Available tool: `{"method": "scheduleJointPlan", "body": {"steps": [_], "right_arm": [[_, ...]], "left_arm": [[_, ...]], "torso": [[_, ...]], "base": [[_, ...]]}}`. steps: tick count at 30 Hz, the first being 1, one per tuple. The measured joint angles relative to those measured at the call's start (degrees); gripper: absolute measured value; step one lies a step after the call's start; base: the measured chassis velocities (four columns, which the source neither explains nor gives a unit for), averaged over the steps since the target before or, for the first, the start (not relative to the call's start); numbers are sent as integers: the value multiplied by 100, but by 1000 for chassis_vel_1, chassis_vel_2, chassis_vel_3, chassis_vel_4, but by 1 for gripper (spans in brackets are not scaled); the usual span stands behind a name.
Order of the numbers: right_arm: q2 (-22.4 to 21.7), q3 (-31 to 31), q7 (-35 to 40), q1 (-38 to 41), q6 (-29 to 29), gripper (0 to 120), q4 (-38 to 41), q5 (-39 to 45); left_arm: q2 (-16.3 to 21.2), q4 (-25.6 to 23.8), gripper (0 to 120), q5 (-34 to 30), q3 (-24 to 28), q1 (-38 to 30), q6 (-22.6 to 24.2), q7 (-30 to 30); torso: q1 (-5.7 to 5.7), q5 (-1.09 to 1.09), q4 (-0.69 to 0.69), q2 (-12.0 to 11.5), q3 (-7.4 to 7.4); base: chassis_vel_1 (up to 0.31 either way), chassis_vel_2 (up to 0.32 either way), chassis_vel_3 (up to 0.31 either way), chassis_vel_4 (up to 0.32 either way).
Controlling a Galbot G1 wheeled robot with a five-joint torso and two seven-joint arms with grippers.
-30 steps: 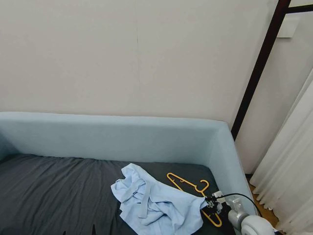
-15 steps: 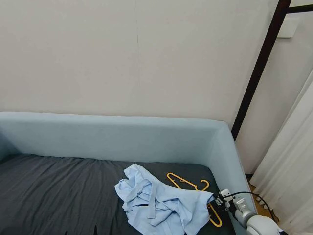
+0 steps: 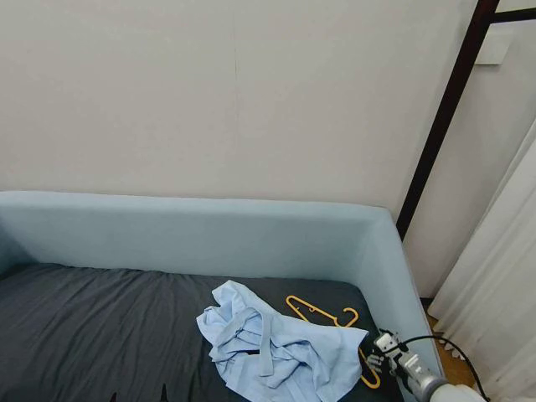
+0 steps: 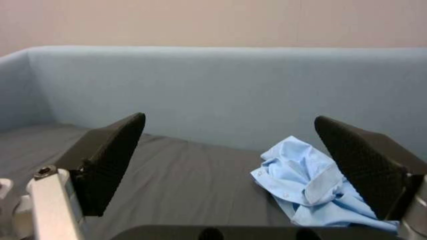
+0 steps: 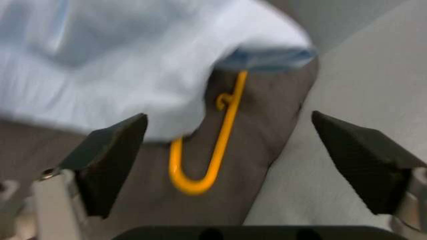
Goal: Pick up the clothes from the sofa and hang them on the clothes hanger.
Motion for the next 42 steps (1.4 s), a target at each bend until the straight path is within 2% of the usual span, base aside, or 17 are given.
{"method": "scheduleJointPlan", "body": {"steps": [2, 9, 13, 14, 18, 24, 28, 35, 39, 42], "right_arm": [[-39, 3, -33, -217, 215, 100, -8, -237], [141, -82, 427, -194, 354, 100, 609, 599], [478, -927, 853, 394, 324, 100, 680, 827], [478, -927, 853, 394, 324, 100, 680, 827], [883, -1887, 1426, 1053, 204, 100, 425, 867], [1207, -2621, 1965, 1588, -3, 100, 189, 1108], [1904, -3540, 2429, 2468, -235, 100, -413, 1576], [2434, -3959, 2793, 2895, -367, 100, -889, 1682], [2790, -4161, 3654, 2979, -921, 100, -1129, 1668], [2989, -4231, 3982, 3022, -1054, 100, -1322, 1702]], "left_arm": [[-41, -14, 100, -35, -14, -30, -1, -2], [-71, 17, 100, -62, 19, -114, 36, -2], [67, 78, 100, -104, -15, -181, 101, 0], [67, 78, 100, -104, -15, -181, 101, 0], [171, 112, 100, -104, -43, -139, 112, 3], [164, 117, 100, -94, -53, -97, 114, 6], [147, 61, 100, -88, -99, 11, 114, 12], [154, 53, 100, -99, -131, 52, 113, 8], [152, 79, 100, -117, -137, 40, 109, 3], [161, 88, 100, -128, -146, 34, 107, -1]], "torso": [[0, -1, -3, 0, 0], [0, -3, 1, 0, 0], [0, -2, 0, 0, 0], [0, -2, 0, 0, 0], [0, -3, 0, -1, 1], [0, -2, -1, -1, 1], [0, -3, 1, -1, 1], [0, -3, 0, -1, 1], [0, -3, -2, -1, 1], [0, -3, -1, -1, 1]], "base": [[0, 0, 0, 0], [0, 0, 0, 0], [0, 0, 0, 0], [0, 0, 0, 0], [0, 0, 0, 0], [0, 0, 0, 0], [0, 0, 0, 0], [0, 0, 0, 0], [0, 0, 0, 0], [0, 0, 0, 0]]}}
